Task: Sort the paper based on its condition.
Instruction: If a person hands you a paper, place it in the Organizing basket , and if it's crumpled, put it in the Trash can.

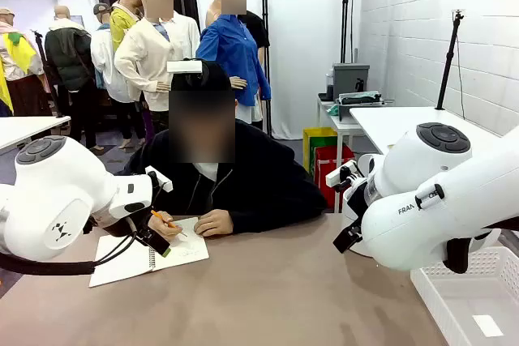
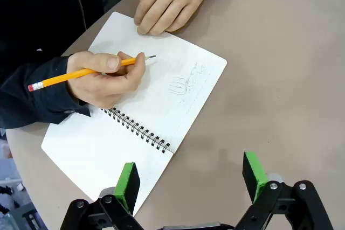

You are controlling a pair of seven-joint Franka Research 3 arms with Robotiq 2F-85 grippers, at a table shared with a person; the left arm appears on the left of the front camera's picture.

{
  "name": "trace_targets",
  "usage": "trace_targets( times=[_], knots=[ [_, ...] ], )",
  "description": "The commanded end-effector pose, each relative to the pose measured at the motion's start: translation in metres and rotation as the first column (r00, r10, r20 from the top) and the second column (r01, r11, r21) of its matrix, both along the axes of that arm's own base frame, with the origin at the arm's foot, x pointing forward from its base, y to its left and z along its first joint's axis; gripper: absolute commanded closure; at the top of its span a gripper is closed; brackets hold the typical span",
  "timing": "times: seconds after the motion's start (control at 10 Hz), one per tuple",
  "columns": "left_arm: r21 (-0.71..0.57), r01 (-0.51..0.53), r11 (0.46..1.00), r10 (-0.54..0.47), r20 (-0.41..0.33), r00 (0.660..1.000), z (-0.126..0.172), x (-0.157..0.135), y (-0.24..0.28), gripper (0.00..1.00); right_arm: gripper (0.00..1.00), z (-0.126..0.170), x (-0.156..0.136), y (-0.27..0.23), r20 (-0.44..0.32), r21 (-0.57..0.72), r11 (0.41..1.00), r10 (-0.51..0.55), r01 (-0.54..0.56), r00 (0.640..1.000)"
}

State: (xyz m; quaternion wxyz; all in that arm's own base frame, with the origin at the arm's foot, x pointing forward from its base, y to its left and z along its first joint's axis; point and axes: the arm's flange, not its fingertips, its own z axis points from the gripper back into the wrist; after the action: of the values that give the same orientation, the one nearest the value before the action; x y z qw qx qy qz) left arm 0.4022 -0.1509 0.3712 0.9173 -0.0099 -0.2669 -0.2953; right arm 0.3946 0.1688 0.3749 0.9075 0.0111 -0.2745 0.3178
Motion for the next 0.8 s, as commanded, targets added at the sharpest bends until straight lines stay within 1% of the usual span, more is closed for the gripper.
trace_targets(
  times=[0.0,0.7],
  knots=[
    [0.0,0.0,1.0,0.0,0.0,1.0,0.0,0.0,0.0,0.0,0.0,0.0,0.0,0.0,0.0,0.0,1.0,0.0,0.0,1.0],
    [0.0,0.0,1.0,0.0,0.0,1.0,0.0,0.0,0.0,0.0,0.0,0.0,0.0,0.0,0.0,0.0,1.0,0.0,0.0,1.0]
  ],
)
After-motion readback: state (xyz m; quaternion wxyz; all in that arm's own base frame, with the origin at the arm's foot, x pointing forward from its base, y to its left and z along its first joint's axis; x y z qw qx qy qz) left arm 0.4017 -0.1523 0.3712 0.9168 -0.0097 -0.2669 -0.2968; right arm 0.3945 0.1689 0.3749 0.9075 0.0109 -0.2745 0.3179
